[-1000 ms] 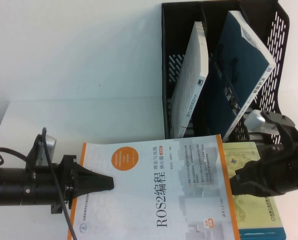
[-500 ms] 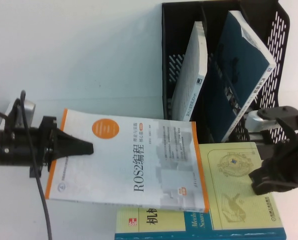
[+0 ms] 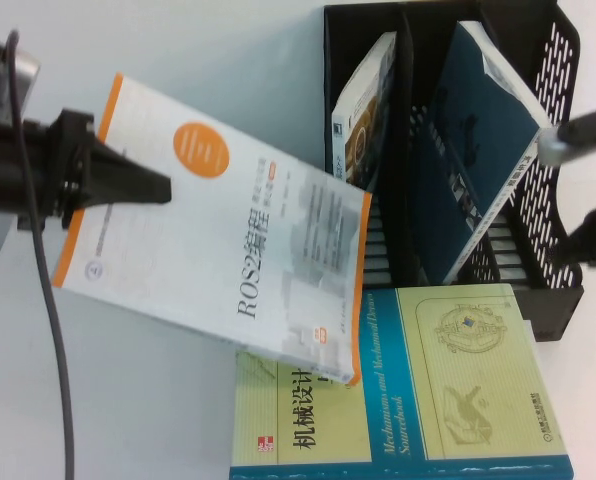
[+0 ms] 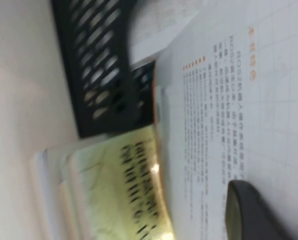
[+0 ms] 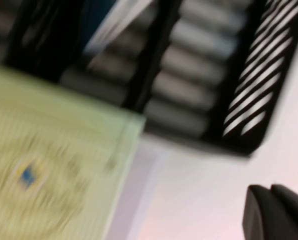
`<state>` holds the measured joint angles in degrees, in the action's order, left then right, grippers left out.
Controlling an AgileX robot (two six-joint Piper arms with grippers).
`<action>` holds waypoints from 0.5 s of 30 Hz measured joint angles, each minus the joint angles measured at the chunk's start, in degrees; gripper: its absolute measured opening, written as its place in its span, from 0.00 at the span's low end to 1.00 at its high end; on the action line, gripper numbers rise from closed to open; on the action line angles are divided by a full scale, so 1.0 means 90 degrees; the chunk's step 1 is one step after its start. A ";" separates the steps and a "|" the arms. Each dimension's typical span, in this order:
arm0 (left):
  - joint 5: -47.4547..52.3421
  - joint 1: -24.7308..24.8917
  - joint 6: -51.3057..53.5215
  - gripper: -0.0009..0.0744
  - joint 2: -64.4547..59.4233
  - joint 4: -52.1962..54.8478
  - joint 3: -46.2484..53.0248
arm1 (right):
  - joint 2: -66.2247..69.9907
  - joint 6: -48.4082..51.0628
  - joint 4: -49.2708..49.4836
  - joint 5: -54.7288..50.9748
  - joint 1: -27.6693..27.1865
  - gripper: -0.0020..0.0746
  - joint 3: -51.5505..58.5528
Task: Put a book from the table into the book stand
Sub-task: Pick up the book with your left arm, then place the book on the book shelf
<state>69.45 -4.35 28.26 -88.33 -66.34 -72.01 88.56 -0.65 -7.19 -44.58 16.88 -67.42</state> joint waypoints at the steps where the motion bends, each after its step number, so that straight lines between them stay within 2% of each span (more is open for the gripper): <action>1: 0.0000 0.0089 -0.0079 0.16 0.0040 0.0069 -0.0179 | 0.0000 -0.0225 -0.0260 0.0142 0.0000 0.04 -0.0089; 5: 0.0086 0.0475 -0.0337 0.16 0.0192 0.0198 -0.0842 | 0.0000 -0.0832 -0.1037 0.1071 0.0000 0.04 -0.0232; 8: 0.0153 0.0664 -0.0488 0.16 0.0262 0.0198 -0.1235 | 0.0075 -0.0929 -0.1036 0.1878 0.0000 0.04 -0.0235; 15: 0.0214 0.0800 -0.0629 0.16 0.0334 0.0387 -0.1404 | 0.0295 -0.0255 0.0303 0.2706 0.0104 0.04 -0.0235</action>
<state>71.38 2.85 22.60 -85.33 -62.86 -84.65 91.21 -2.94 -4.46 -20.22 17.82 -69.54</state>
